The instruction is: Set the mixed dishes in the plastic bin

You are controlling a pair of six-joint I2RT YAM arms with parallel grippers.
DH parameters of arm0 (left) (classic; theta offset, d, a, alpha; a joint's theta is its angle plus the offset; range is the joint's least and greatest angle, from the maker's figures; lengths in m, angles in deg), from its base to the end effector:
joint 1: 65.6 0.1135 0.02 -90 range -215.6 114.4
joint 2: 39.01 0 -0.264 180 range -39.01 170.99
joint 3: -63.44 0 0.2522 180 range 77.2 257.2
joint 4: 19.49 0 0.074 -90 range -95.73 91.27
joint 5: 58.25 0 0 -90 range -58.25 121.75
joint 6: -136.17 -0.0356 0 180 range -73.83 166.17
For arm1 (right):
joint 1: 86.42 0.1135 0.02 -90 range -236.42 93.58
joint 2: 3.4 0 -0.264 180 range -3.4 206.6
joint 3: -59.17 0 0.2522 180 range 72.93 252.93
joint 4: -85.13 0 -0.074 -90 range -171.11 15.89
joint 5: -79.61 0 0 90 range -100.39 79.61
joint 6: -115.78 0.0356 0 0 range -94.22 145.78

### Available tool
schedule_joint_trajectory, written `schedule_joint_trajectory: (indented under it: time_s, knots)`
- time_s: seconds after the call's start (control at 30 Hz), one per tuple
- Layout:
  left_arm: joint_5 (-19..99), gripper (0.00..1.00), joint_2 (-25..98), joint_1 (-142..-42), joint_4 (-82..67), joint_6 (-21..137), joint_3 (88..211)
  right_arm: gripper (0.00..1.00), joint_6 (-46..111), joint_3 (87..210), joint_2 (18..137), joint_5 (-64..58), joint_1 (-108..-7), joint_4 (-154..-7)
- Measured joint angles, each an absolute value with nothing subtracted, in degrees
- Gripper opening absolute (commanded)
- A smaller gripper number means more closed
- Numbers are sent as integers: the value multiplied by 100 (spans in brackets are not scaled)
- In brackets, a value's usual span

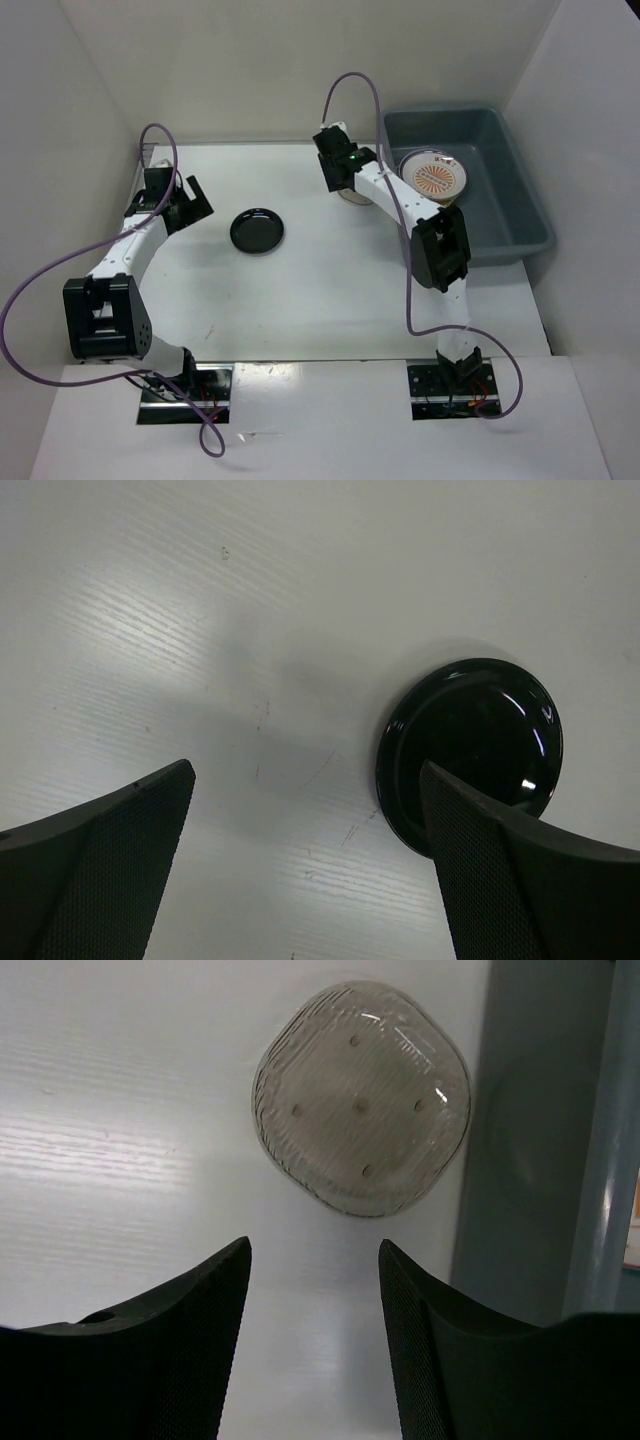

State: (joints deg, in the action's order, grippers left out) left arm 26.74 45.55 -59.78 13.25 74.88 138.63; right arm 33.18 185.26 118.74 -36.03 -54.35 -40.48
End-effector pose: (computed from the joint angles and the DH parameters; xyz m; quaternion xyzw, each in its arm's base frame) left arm 0.3230 0.0361 0.2618 -0.2879 0.8667 -0.0413 0.4053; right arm 0.4146 0.2416 0.2726 -0.1227 0.9124 -0.0851 0.3811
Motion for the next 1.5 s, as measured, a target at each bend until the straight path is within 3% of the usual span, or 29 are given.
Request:
schedule_joint_trajectory:
  time_s: [0.47, 1.23, 1.5]
  knots:
    - [3052, 100, 4723, -5978, 1268, 7497, 13832, 55, 2243, 18771, 13501, -4307, -5055, -4418]
    - [3264, 100, 5003, -5978, 1262, 7501, 13830, 47, 1736, 19164, 14010, -5278, -5081, -4859]
    - [3312, 100, 5007, -5978, 1260, 7501, 13830, 35, 1712, 19381, 14154, -5149, -5321, -4958]
